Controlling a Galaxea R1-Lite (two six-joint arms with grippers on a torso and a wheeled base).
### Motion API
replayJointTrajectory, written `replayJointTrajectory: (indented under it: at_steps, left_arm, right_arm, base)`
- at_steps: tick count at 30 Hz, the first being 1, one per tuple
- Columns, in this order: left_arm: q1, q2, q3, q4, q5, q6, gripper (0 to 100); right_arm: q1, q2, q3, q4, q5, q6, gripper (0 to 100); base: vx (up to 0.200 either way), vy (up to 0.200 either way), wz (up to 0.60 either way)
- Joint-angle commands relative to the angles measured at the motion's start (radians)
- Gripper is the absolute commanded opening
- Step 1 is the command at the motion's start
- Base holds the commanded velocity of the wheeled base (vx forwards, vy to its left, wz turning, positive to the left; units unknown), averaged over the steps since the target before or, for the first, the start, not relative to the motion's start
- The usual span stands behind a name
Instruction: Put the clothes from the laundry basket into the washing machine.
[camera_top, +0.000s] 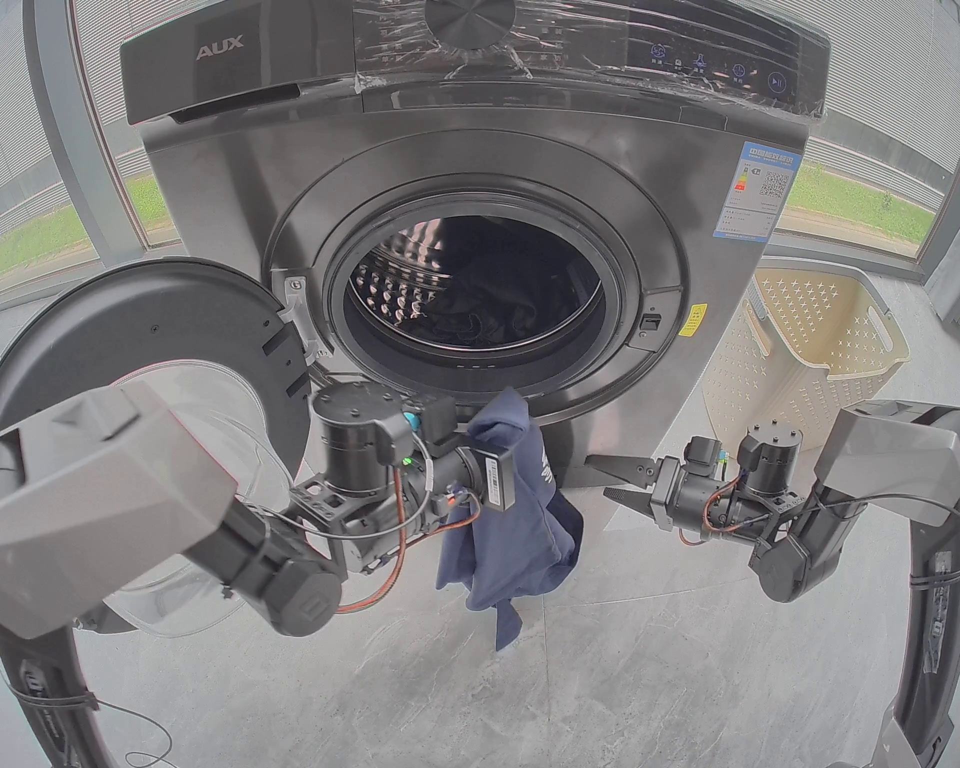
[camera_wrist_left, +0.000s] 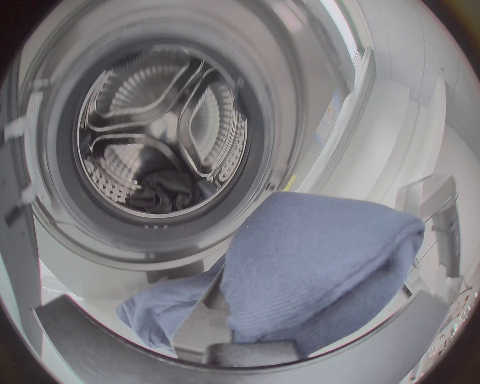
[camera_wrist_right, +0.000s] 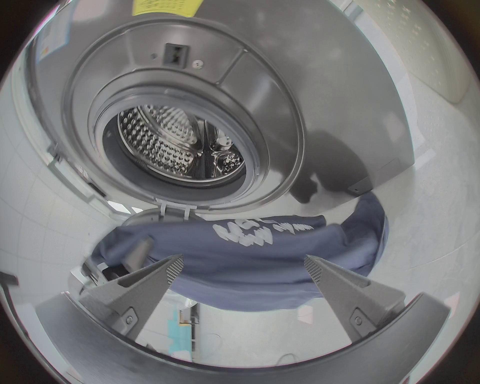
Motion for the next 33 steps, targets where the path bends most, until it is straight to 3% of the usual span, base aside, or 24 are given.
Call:
replayJointTrajectory:
  at_steps: [1, 5, 7, 9, 10, 15, 18, 21, 23, 26, 29, 30, 33]
  left_arm:
    - [-0.044, -0.358, 0.141, -0.008, -0.011, -0.031, 0]
    - [-0.085, -0.503, 0.194, 0.013, -0.011, -0.033, 0]
    - [-0.104, -0.575, 0.237, 0.021, -0.013, -0.036, 0]
    - [-0.118, -0.639, 0.294, 0.025, -0.014, -0.044, 0]
    - [-0.118, -0.639, 0.294, 0.025, -0.014, -0.044, 0]
    - [-0.11, -0.725, 0.352, 0.035, -0.039, -0.064, 0]
    - [-0.105, -0.733, 0.349, 0.059, -0.048, -0.068, 0]
    - [-0.119, -0.733, 0.359, 0.073, -0.049, -0.07, 0]
    - [-0.125, -0.727, 0.38, 0.062, -0.043, -0.068, 0]
    - [-0.125, -0.74, 0.398, 0.059, -0.048, -0.065, 0]
    - [-0.121, -0.765, 0.386, 0.065, -0.049, -0.064, 0]
    - [-0.116, -0.77, 0.365, 0.073, -0.052, -0.064, 0]
    - [-0.082, -0.759, 0.323, 0.075, -0.086, -0.064, 0]
  right_arm:
    - [0.028, -0.109, 0.218, -0.014, -0.058, -0.211, 100]
    - [0.078, -0.099, 0.288, -0.017, -0.228, -0.367, 100]
    - [0.101, -0.099, 0.316, -0.043, -0.3, -0.419, 100]
    - [0.117, -0.099, 0.345, -0.109, -0.345, -0.447, 100]
    - [0.117, -0.099, 0.345, -0.109, -0.345, -0.447, 100]
    - [0.137, -0.204, 0.43, -0.143, -0.388, -0.551, 100]
    - [0.157, -0.25, 0.472, -0.143, -0.392, -0.562, 100]
    - [0.223, -0.368, 0.511, -0.143, -0.425, -0.574, 100]
    - [0.275, -0.429, 0.506, -0.141, -0.478, -0.585, 100]
    - [0.353, -0.445, 0.514, -0.141, -0.52, -0.606, 100]
    - [0.373, -0.429, 0.5, -0.14, -0.535, -0.66, 100]
    - [0.373, -0.388, 0.472, -0.141, -0.538, -0.7, 100]
    - [0.374, -0.31, 0.411, -0.141, -0.538, -0.726, 100]
  base:
    - [0.0, 0.0, 0.0]
    - [0.0, 0.0, 0.0]
    - [0.0, 0.0, 0.0]
    - [0.0, 0.0, 0.0]
    - [0.0, 0.0, 0.0]
    - [0.0, 0.0, 0.0]
    - [0.0, 0.0, 0.0]
    - [0.0, 0.0, 0.0]
    - [0.0, 0.0, 0.0]
    - [0.0, 0.0, 0.0]
    - [0.0, 0.0, 0.0]
    - [0.0, 0.0, 0.0]
    - [0.0, 0.0, 0.0]
